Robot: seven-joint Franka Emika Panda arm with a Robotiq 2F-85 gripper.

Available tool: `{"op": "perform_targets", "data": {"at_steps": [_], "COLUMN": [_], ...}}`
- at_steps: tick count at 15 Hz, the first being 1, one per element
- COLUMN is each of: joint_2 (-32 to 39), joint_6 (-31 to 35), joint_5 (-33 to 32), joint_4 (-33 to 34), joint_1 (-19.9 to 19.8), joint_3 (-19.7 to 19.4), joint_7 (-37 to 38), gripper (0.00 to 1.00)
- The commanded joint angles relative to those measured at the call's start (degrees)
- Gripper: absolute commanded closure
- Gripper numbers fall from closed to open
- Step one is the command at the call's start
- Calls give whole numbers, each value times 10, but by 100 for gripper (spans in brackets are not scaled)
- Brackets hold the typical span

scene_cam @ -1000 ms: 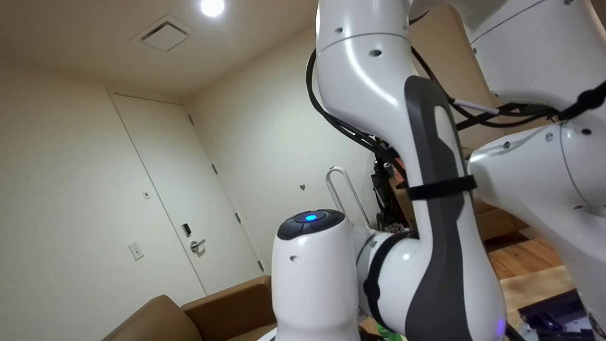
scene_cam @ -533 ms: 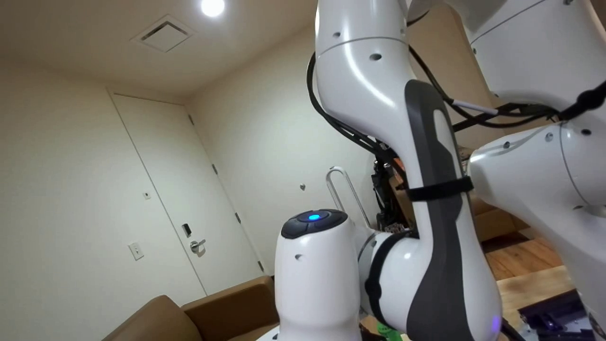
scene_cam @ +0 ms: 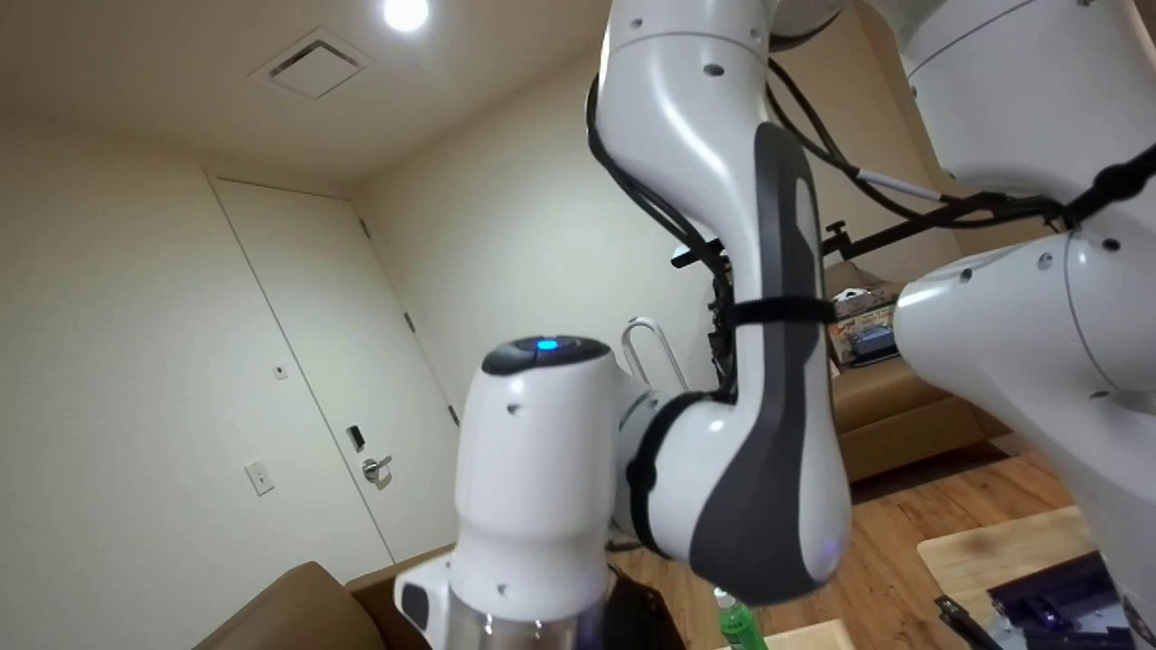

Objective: Remove three things from the carrier bag and put them on the table

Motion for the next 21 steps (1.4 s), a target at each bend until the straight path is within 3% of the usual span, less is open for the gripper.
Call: {"op": "perform_targets", "data": {"at_steps": [1,3,4,6,9,11,14,16,17,18,19,20,21], "joint_2": [-145,-216,-136,-167,-149,-155,-250,-304,-314,-327,-324,-288,-308], "joint_6": [-103,-132,-98,-107,-105,-153,-239,-312,-328,-340,-343,-301,-314], "joint_5": [-102,-115,-92,-93,-93,-24,99,154,227,267,301,343,365], "joint_4": [-6,-27,6,-3,-4,-5,-5,16,22,29,33,25,27], "joint_1": [-59,-78,-54,-56,-56,-25,24,34,-34,-80,-123,-145,-177], "joint_3": [63,91,60,65,61,47,20,22,93,134,173,190,219], "joint_7": [105,132,101,104,104,72,4,-5,-42,-62,-92,-117,-134], "gripper": [93,94,94,93,94,94,94,94,94,94,94,93,93]}}
